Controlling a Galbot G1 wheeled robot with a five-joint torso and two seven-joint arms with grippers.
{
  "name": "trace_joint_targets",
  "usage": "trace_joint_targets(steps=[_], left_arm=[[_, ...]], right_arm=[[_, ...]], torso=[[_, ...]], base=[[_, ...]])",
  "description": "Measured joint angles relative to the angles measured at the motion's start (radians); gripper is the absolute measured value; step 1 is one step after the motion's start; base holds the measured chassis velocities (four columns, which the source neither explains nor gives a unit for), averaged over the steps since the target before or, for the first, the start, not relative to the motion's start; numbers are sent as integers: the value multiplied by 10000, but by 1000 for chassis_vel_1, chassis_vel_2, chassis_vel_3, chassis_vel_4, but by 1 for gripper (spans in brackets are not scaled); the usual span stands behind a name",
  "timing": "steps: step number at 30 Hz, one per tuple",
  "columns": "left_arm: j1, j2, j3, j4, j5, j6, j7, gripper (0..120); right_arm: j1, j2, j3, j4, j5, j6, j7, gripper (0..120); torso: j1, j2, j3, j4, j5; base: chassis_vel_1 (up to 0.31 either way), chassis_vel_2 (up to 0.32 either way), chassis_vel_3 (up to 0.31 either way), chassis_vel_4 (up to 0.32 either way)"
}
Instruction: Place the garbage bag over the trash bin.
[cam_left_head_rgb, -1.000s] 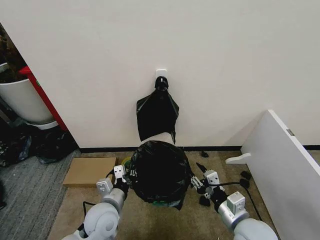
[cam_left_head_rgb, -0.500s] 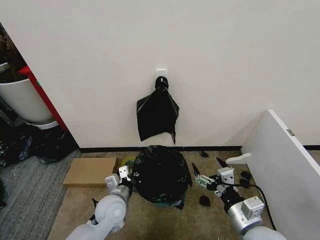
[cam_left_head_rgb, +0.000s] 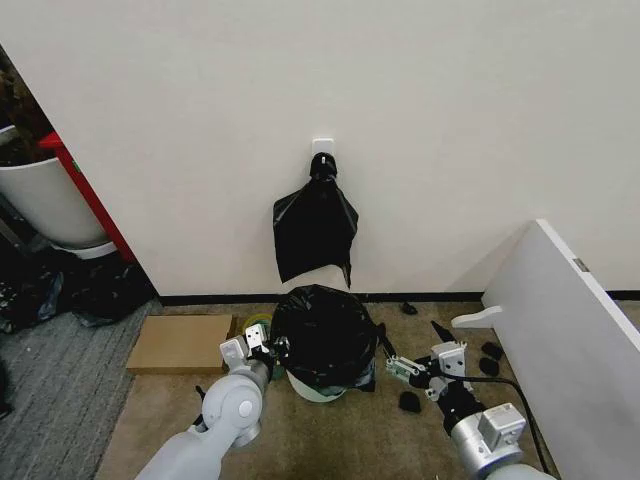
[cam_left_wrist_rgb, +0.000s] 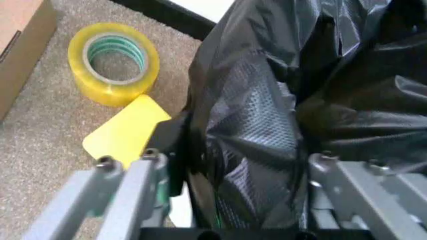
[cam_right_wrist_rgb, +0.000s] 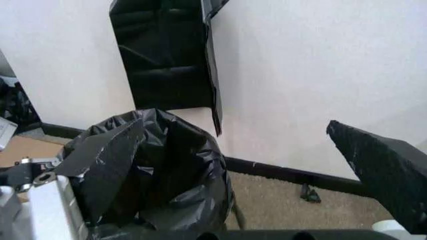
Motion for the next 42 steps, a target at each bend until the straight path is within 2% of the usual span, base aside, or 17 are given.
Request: trace_joint_targets(steps=[4,6,8,10,12,14,17,18,20,22,23,26,27,30,32,36,42], left_arm=[[420,290,-232,-555,371,10,128,65],[443,309,-244,-585,413,8,144,67],[746,536,-385,-967,1014,-43,350,80],[936,643,-432,-1185,1319,-97,471,86],[983,666,-448,-1237,1377,-123,529,90],[1174,741,-495,-1395,1593,-278,761,98],[1373,730,-519,-1440,2412,-716,1104,100],[1572,685,-534,-1439,3291,-1239,1413,100],[1664,662,-541,-1434,3696,-1493,1544,100],[2236,544,-636,-1395,5674,-2927,2108,100],[2382,516,-681,-1401,6026,-3217,2210,100],[3635,160,-1444,-1577,7987,-5033,2703,100],[3635,160,-1444,-1577,7987,-5033,2703,100],[4551,-386,-2275,-1729,9381,-6321,2790,100],[5426,-1013,-2972,-1950,10474,-7373,2816,100],[6234,-1554,-3642,-2381,11068,-8136,2903,100],[7179,-1736,-3983,-2729,11391,-8807,3020,100]], right_arm=[[-15,14,23,24,19,47,-7,100],[-12,21,23,25,21,51,-8,100],[61,120,-9,-4,34,131,-34,100],[108,246,-59,-65,26,199,-44,100],[109,278,-68,-71,26,215,-47,100],[46,403,-97,-77,-2,315,-83,100],[-74,482,-84,-71,-75,494,-108,100],[-117,582,-14,-135,-181,805,-111,100],[-130,627,12,-179,-213,937,-111,100],[-263,1001,208,-534,-440,1914,-82,100],[-284,1053,231,-597,-484,2057,-76,100],[-550,1649,387,-1355,-997,3909,-82,100],[-550,1649,387,-1355,-997,3909,-82,100],[-753,2155,402,-1613,-1060,4883,-92,100],[-930,2540,474,-1810,-1303,5742,-126,100],[-1033,2945,676,-1986,-1870,6271,-49,100],[-1324,3309,741,-1894,-2246,6569,112,100]], torso=[[0,0,0,0,0],[0,0,0,0,1],[0,0,-1,1,0],[0,0,0,1,2],[0,0,0,1,1],[0,0,-1,1,1],[0,0,-1,-1,2],[0,0,-1,0,-1],[0,0,-1,1,-2],[0,0,-1,0,0],[0,0,-1,-1,-2],[-1,0,-1,0,2],[-1,0,-1,0,2],[-1,0,-1,-1,1],[-1,1,-1,1,0],[-1,1,-2,1,2],[-1,1,-1,0,0]], base=[[0,0,0,0],[0,0,0,0],[0,0,0,0],[0,0,0,0],[0,0,0,0],[0,0,0,0],[0,0,0,0],[0,0,0,0],[0,0,0,0],[0,0,0,0],[0,0,0,0],[0,0,0,0],[0,0,0,0],[0,0,0,0],[0,0,0,0],[0,0,0,0],[0,0,0,0]])
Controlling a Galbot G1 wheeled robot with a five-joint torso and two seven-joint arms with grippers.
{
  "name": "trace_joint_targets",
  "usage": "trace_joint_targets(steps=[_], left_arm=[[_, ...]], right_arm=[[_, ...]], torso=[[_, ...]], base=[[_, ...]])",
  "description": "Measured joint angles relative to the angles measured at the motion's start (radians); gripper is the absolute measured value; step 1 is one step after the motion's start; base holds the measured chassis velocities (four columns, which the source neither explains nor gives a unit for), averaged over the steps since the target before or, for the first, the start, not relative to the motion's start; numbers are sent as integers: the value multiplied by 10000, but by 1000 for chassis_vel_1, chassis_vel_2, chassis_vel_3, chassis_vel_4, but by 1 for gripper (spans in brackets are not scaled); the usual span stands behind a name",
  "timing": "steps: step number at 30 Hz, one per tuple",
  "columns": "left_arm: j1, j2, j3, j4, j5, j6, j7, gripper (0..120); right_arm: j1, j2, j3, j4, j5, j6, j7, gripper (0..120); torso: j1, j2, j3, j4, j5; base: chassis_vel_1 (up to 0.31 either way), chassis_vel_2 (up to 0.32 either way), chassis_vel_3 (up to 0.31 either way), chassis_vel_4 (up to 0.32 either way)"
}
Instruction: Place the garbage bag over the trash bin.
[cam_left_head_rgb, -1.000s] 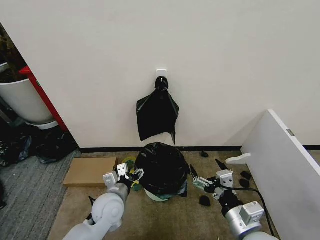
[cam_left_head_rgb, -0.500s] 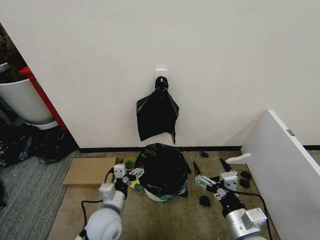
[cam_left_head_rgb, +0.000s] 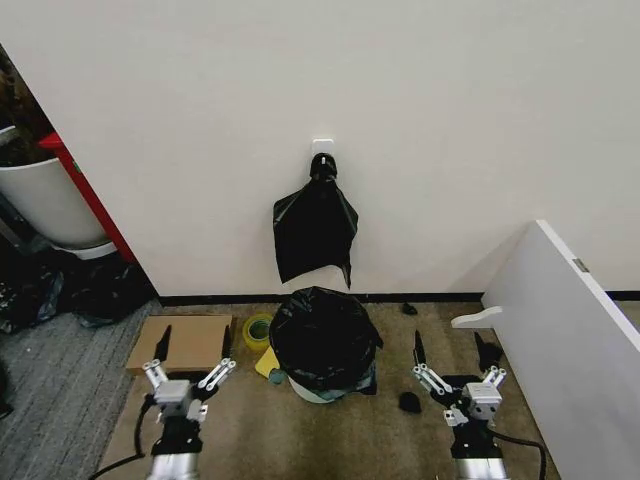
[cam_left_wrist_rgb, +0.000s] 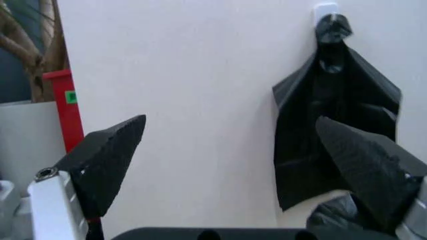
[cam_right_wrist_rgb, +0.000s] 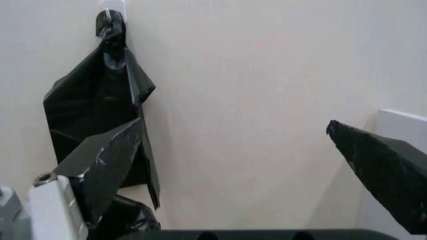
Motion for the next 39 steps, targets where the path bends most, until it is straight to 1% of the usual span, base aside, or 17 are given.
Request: trace_joint_targets(steps=[5,9,15,22,34,39], left_arm=[[381,-73,192,-10,280,-267,-18,100],[428,-106,313,-36,302,-239,-48,100],[627,-46,486,-50,770,-145,-241,100],[718,48,557,-52,602,-1,-305,100],[695,65,654,-76,641,10,-326,100],[709,34,683,-64,699,11,-338,100]], right_arm=[[-138,107,36,77,-285,109,126,100],[-215,123,39,89,-307,134,176,100],[-406,337,-12,142,-684,369,177,100],[-455,587,-122,68,-964,595,358,100],[-319,573,-128,89,-614,756,-172,100],[-219,473,33,31,-791,568,-129,100]], torso=[[0,0,0,1,1],[0,0,1,0,1],[1,0,1,0,1],[1,0,1,0,0],[1,0,1,0,1],[1,0,1,0,1]], base=[[0,0,0,0],[0,0,0,0],[0,0,0,0],[0,0,0,0],[0,0,0,0],[0,0,0,0]])
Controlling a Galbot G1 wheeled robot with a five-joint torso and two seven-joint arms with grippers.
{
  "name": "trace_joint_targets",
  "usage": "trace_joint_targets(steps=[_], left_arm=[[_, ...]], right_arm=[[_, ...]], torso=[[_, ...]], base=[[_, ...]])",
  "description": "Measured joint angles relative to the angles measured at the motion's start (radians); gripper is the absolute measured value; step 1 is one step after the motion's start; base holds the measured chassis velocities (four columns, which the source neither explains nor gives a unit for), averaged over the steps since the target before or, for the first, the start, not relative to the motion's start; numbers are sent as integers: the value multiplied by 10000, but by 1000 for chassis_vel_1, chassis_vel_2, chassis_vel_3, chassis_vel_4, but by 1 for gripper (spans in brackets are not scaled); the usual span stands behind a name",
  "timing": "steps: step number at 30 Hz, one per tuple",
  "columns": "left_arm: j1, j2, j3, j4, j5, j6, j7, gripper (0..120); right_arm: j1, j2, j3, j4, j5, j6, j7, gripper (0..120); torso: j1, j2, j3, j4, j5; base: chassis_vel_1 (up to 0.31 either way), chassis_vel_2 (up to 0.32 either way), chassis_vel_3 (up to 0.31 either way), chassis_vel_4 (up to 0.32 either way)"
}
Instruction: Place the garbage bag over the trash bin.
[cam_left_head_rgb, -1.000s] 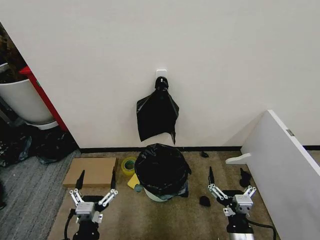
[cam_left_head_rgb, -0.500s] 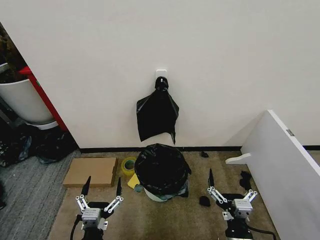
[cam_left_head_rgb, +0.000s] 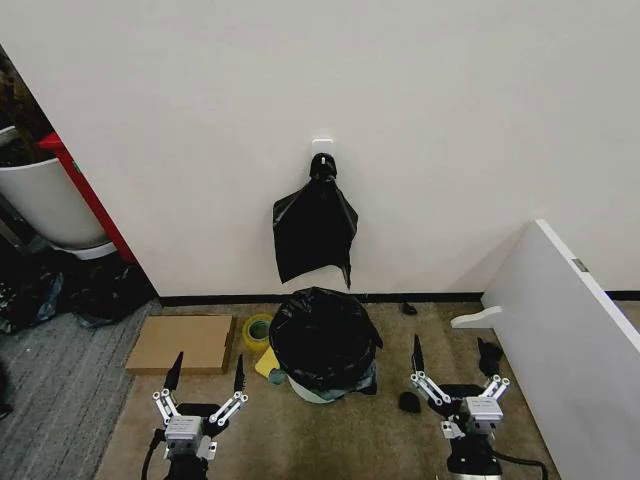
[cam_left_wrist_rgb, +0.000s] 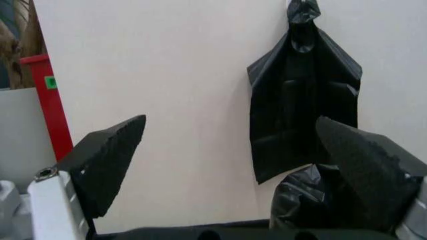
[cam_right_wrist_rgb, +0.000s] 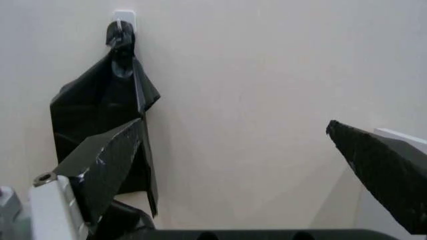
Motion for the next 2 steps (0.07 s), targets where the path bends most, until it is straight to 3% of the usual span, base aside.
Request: trace_joint_targets(steps=[2], left_arm=[[23,-10,11,0,20,2,-2,100]], right_arm=[[7,-12,9,-6,-19,-27,12,100]], torso=[[0,0,0,0,0]], base=[[0,0,0,0]])
